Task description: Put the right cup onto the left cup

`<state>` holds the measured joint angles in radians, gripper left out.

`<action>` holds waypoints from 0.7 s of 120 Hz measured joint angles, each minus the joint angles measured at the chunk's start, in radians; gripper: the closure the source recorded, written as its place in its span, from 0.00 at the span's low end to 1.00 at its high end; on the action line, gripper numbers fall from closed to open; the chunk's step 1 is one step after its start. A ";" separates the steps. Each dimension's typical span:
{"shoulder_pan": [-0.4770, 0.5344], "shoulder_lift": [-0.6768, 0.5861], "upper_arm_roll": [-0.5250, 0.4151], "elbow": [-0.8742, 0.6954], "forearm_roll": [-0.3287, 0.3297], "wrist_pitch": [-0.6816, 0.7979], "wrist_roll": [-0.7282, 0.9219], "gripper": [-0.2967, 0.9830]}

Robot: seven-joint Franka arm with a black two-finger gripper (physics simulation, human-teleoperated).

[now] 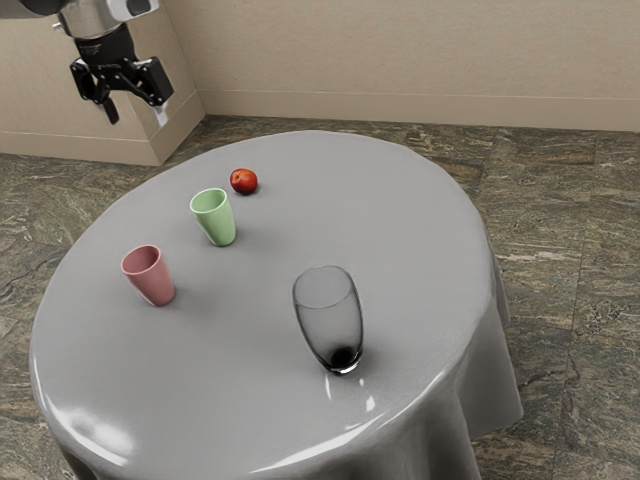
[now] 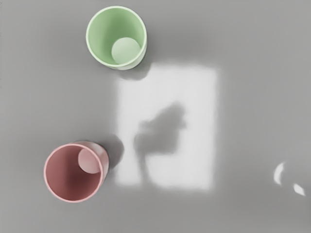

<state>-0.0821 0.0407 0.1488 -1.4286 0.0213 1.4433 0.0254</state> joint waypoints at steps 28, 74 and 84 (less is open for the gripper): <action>-0.001 0.009 0.001 -0.003 0.004 0.006 0.004 0.23; -0.001 0.095 0.018 0.001 0.008 0.060 0.015 0.23; 0.000 0.115 0.022 0.003 0.007 0.073 0.017 0.23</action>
<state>-0.0824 0.1561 0.1706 -1.4258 0.0282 1.5166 0.0421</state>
